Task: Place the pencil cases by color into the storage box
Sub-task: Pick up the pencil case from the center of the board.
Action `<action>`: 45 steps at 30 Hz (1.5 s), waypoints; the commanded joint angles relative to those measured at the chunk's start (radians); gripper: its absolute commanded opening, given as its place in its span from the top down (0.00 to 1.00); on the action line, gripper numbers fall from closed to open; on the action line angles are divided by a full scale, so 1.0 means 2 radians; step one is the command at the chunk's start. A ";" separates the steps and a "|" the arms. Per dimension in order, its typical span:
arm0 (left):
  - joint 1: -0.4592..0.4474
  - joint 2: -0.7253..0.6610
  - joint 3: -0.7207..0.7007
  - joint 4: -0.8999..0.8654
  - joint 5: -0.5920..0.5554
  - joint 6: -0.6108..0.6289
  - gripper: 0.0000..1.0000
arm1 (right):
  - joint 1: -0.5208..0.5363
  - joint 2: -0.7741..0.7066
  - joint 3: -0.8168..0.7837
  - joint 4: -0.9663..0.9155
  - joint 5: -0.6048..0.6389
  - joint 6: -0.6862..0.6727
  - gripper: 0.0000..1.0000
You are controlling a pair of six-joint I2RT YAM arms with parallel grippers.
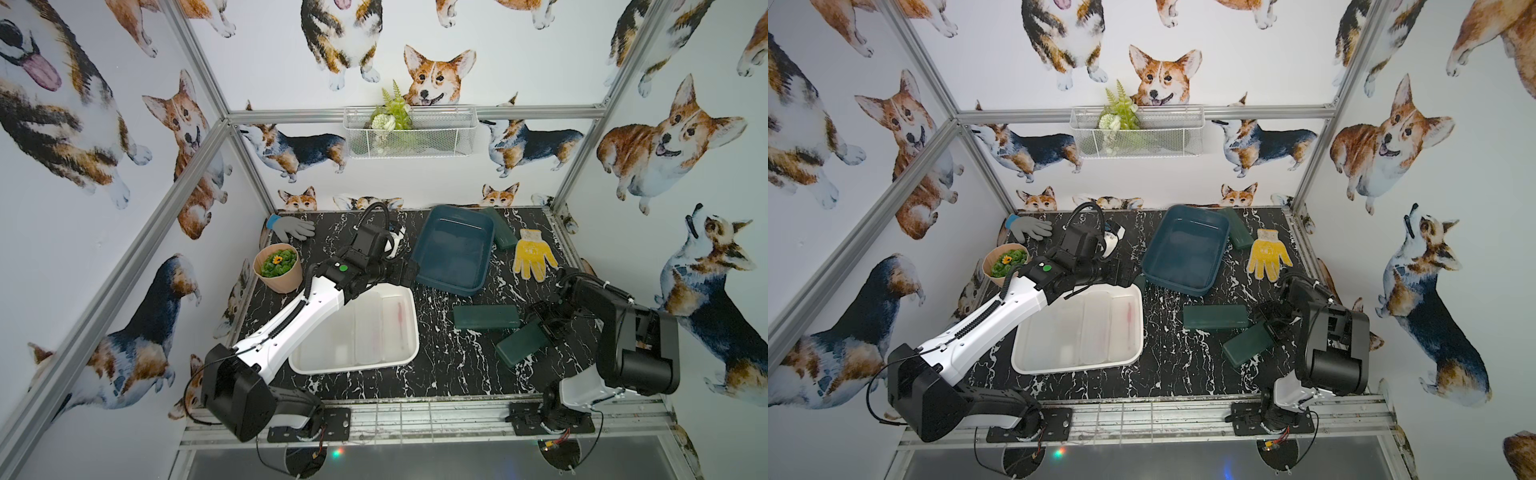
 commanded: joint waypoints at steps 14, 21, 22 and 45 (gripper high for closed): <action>0.007 -0.008 0.008 -0.012 -0.006 -0.011 0.00 | 0.008 0.041 0.010 0.020 0.005 -0.026 0.36; 0.011 -0.015 0.006 -0.023 -0.018 -0.020 0.00 | 0.019 0.022 0.038 -0.006 0.014 -0.036 0.45; 0.012 -0.015 0.006 -0.023 -0.020 -0.021 0.00 | 0.019 0.019 0.045 -0.011 0.015 -0.038 0.46; 0.037 0.023 0.067 -0.044 -0.005 -0.044 0.00 | 0.110 -0.006 0.320 -0.107 0.079 -0.143 0.50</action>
